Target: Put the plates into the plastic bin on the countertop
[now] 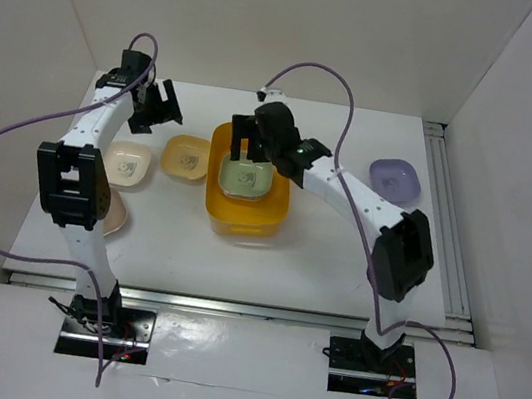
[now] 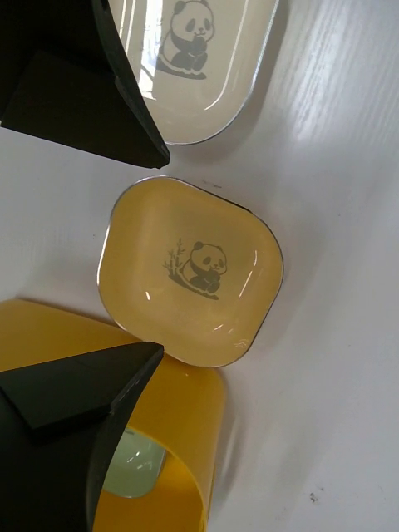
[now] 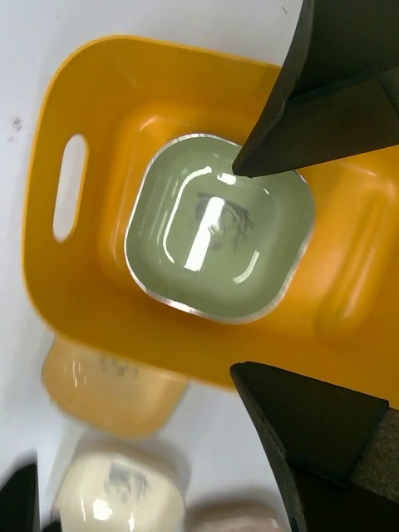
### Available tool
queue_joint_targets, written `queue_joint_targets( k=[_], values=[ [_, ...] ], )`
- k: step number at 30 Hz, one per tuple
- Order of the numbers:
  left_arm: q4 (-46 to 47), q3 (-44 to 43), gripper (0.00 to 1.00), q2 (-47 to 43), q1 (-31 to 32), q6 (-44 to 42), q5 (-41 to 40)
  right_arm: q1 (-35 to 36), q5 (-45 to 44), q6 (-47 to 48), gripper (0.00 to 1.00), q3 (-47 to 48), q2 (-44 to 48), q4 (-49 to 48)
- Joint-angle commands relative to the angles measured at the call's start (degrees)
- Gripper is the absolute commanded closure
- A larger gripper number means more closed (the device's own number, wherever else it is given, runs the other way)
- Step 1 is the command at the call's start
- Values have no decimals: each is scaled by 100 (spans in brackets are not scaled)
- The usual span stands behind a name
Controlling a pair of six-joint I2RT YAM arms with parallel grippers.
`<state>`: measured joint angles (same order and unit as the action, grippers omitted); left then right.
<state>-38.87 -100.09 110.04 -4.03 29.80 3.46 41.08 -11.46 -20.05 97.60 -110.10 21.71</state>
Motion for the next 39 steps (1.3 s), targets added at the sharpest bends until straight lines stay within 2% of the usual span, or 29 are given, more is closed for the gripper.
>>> queue_joint_targets(
  k=[1,5,7,14,20,30,33,35,39],
  values=[
    [652,-344,1,-9,113,-421,181,155,-198,-16,1,-328,1347,-352],
    [610,-791,2,455,175,-738,-127,514,-67,-16,1,-979,2167,-563],
    [548,-984,7,632,175,-791,-336,568,-66,-16,1,-1294,2562,-642],
    [564,-688,7,1063,113,-844,-338,691,-206,37,1,-1868,3319,-748],
    [934,-2,7,940,113,-844,-109,691,-260,98,1,-1920,3119,-748],
    [987,-27,7,1256,113,-844,-109,691,-75,-16,1,-1973,2889,-967],
    [987,-28,11,1449,113,-844,-266,691,-75,-16,1,-1973,2942,-967],
    [934,-28,19,1555,165,-783,-433,691,-128,-16,1,-1973,2942,-967],
    [934,95,26,1696,219,-607,-952,691,-128,-16,1,-1973,2942,-967]
  ],
)
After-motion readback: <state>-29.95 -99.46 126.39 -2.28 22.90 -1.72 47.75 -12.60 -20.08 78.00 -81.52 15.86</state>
